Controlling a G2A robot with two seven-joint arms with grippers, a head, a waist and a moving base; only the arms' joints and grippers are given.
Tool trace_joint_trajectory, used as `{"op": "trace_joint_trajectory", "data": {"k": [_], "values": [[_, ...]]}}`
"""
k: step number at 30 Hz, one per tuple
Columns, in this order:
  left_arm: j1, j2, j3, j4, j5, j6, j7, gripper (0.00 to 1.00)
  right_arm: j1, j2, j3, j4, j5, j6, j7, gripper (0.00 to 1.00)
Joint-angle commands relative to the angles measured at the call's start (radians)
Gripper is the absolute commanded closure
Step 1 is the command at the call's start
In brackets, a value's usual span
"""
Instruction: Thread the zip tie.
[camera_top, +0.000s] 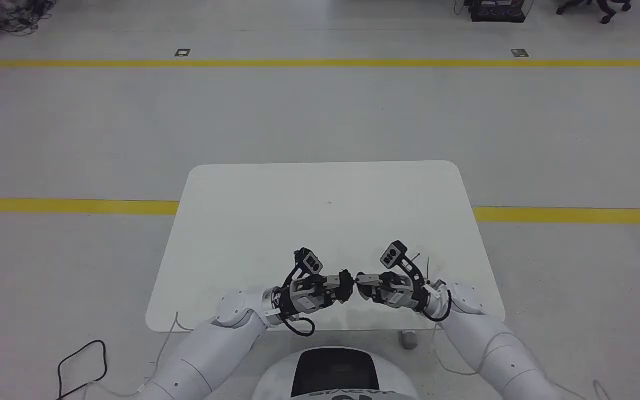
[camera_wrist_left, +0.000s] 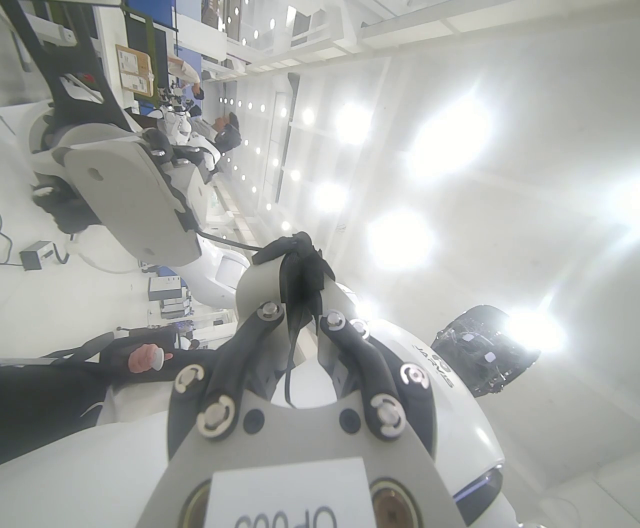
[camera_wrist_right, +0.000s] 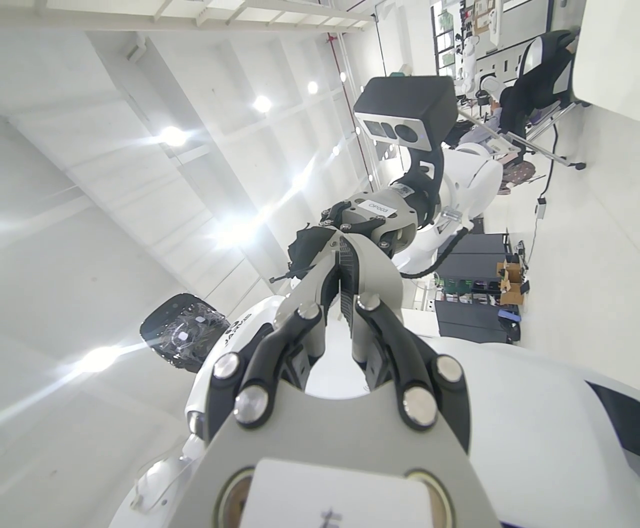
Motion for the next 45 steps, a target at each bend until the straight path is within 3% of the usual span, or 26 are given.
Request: {"op": "trace_joint_trajectory", "data": {"k": [1,45], "values": [[0.0,0.0,0.0,0.0,0.0,0.0,0.0,1.0,0.001,-0.001,0.0,0.002,0.0,0.0,0.0,1.0],[0.0,0.0,0.0,0.0,0.0,0.0,0.0,1.0,0.005,-0.013,0.011,0.035,-0.028,0.004,-0.002,1.0]]}}
